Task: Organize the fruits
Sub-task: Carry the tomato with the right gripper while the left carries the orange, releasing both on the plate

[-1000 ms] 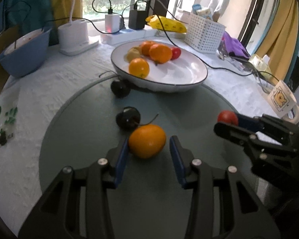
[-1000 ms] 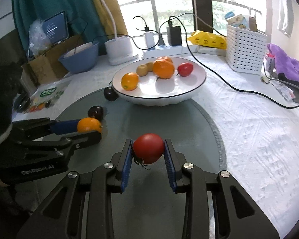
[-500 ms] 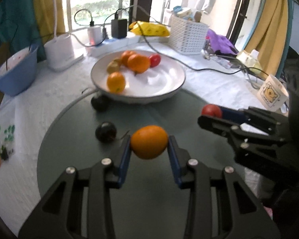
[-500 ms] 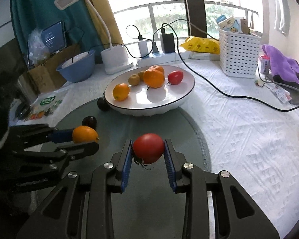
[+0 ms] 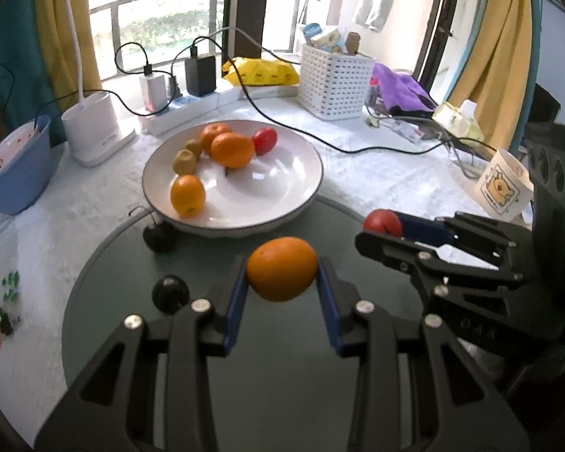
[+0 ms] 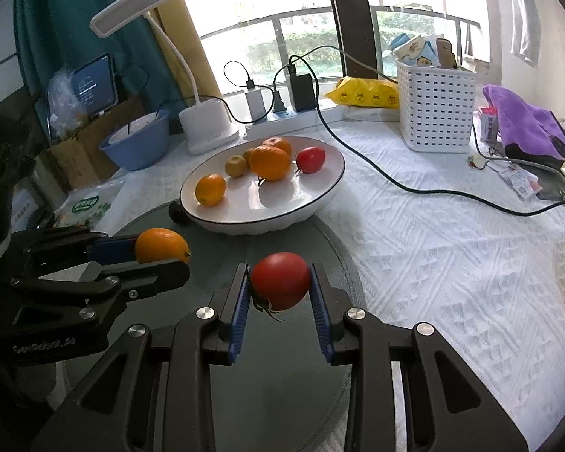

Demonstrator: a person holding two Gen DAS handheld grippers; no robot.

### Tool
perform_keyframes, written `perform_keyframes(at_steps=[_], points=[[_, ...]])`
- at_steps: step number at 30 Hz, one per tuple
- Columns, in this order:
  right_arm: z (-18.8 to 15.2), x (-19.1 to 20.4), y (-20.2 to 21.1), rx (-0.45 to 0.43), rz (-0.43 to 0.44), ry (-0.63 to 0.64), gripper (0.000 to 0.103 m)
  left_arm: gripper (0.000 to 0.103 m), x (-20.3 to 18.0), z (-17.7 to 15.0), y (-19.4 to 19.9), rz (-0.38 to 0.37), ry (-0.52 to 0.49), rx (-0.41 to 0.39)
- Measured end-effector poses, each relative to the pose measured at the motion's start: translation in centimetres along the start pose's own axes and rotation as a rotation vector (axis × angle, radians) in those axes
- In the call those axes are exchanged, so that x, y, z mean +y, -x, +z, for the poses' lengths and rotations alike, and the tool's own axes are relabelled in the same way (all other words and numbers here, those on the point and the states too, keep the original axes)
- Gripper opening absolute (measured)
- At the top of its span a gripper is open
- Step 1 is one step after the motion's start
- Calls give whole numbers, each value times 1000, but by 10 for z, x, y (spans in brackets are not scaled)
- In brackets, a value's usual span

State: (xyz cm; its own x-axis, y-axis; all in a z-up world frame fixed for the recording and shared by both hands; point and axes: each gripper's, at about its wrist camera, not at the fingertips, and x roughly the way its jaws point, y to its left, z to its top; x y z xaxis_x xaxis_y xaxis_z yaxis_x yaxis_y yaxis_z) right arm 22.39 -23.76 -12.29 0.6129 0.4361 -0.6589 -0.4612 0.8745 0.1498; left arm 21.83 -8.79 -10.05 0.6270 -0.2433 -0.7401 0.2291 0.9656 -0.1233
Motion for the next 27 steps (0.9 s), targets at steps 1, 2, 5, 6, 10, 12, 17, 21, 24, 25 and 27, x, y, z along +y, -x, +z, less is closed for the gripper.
perform_keyframes(at_steps=[1,2,5,6,10,12,17,21,24,25,27], points=[[1,-1,-1,1,-1,0,33,37,1,2,-1,3,2,-3],[3,-1,-1,0,-2,2,33,37,1,4,-3,6,5,-4],[8,-1,-1,-10,-4,10,33,37,4,10,-7,9,11,-6],[11,-2,-1,-15,-4,10,33,37,4,12,-8,9,11,-7],[19,-4,-5,-18,-4,11,33,38,7,20,-12,10,12,-12],[23,-6,-6,-19,-5,14,33,37,10,24,-15,9,15,-13],[36,-9,-14,-16,-8,20,33,38,16,35,-23,9,19,-10],[45,-11,-20,-15,-13,26,33,38,19,43,-30,2,21,-10],[52,-13,-26,-11,-14,30,33,38,22,48,-37,2,21,-3],[55,-13,-29,-9,-15,33,33,38,23,49,-40,2,20,0],[60,-14,-33,-10,-17,34,33,38,25,52,-45,4,18,9]])
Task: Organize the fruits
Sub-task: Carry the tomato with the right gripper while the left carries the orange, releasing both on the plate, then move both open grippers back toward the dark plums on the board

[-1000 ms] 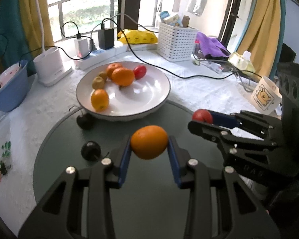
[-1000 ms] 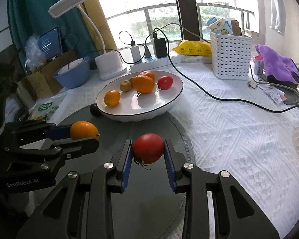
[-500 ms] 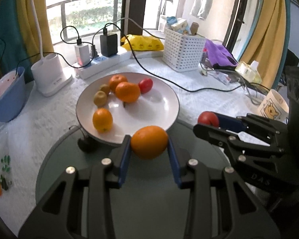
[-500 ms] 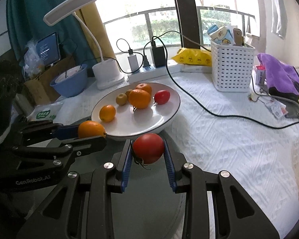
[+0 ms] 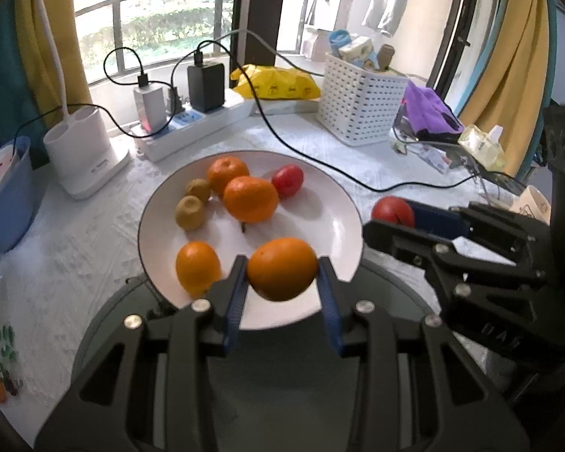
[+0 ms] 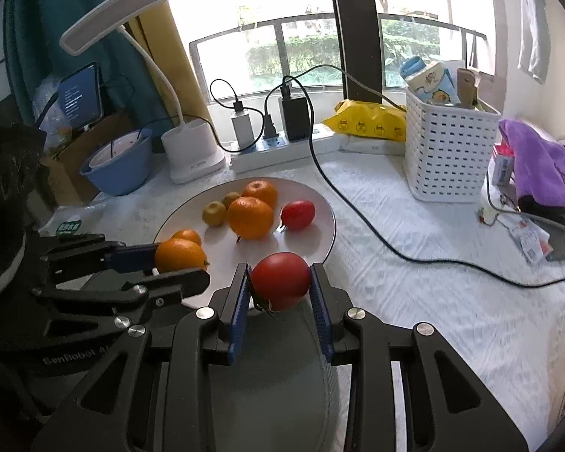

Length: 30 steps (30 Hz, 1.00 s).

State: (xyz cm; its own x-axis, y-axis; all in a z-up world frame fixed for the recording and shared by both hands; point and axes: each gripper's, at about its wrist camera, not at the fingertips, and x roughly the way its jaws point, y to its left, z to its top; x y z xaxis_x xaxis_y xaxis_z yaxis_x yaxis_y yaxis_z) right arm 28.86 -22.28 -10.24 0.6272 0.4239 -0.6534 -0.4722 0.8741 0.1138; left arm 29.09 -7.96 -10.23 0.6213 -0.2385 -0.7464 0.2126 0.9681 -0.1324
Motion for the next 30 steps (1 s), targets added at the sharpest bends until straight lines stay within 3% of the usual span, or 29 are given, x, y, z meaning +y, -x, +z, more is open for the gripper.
perform_keyframes(at_steps=[15,18,22,30], points=[[14,-8,-28,22,-5,-17,33,38,10,8,-22,-3,19,45],[15,-9,-31,30,-13,-18,39,38,11,8,-23,-4,31,53],[14,-8,-29,29,-27,-18,42,44,12,8,-20,-6,37,41],[14,-4,-21,16,-34,-11,42,44,12,7,-6,-1,38,12]])
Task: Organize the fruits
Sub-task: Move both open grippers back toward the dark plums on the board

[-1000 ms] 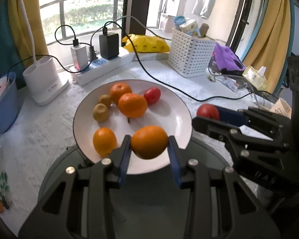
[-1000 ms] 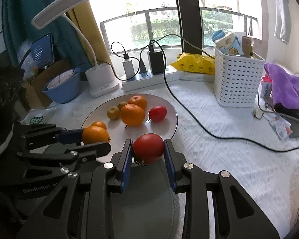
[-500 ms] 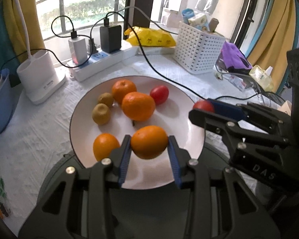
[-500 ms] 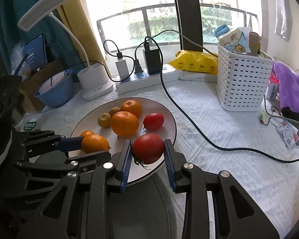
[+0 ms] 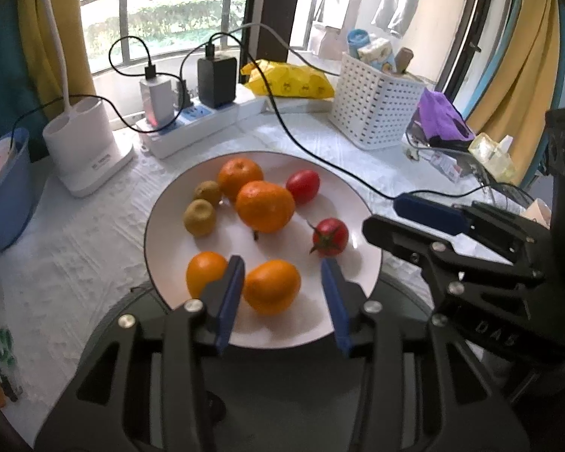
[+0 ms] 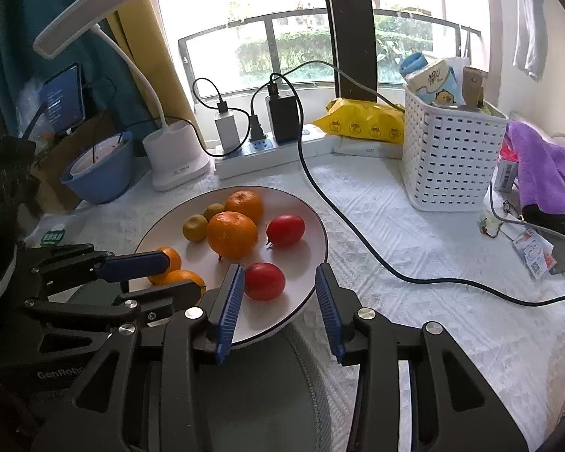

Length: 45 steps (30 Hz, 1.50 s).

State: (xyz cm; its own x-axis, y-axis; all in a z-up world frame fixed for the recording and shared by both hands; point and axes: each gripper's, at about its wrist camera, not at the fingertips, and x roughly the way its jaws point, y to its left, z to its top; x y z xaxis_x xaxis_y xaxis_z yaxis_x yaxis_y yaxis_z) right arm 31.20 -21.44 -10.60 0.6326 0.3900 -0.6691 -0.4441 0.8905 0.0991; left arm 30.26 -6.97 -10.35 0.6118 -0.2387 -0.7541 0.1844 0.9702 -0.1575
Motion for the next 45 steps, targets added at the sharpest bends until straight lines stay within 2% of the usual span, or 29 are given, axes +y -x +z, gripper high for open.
perform_keyframes(at_steps=[24,45], points=[[-12,43,41,-42,-7,45,42,44,14,-27,67,34,5,-98],[-36,97,44,-4,-13,95,42,44,57,-73,100,49,58,-120]])
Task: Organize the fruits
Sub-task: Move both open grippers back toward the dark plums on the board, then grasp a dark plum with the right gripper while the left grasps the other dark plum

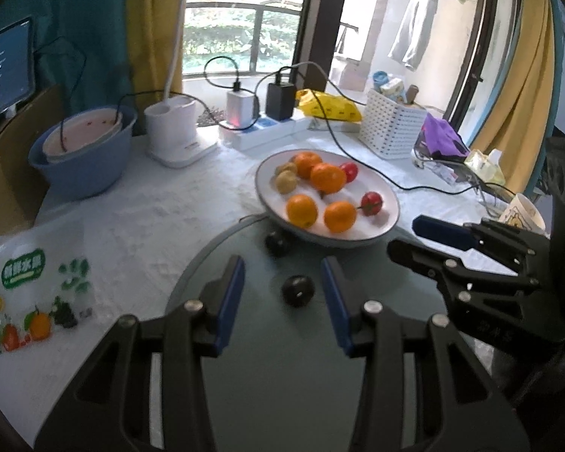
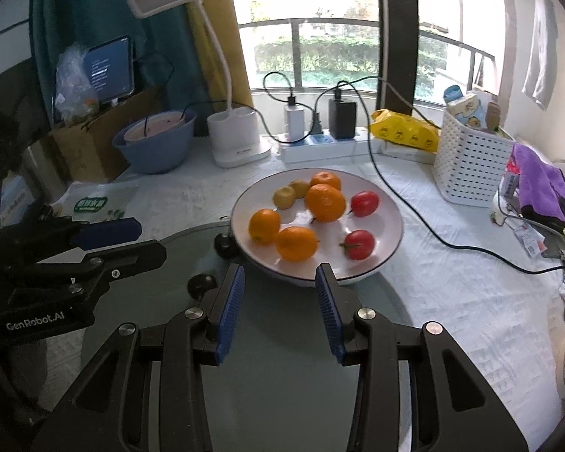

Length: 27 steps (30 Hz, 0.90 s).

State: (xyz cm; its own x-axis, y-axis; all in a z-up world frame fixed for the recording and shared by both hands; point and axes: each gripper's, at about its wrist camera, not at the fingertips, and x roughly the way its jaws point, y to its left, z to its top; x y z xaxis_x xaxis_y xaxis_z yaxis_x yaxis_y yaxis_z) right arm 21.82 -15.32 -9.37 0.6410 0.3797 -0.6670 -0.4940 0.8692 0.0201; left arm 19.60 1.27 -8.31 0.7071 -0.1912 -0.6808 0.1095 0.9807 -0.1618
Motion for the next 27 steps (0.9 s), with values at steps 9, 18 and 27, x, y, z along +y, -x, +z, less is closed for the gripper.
perform_keyframes(at_steps=[9,18,27], points=[[-5,27,-15,42,20,25,42,44,28,-18,3,13,44,8],[-9,44,-36,88,64,9,42,44,52,-30,4,35,70,25],[-8,50,-60,129,74,-23,42,44,70,-35,1,31,93,41]])
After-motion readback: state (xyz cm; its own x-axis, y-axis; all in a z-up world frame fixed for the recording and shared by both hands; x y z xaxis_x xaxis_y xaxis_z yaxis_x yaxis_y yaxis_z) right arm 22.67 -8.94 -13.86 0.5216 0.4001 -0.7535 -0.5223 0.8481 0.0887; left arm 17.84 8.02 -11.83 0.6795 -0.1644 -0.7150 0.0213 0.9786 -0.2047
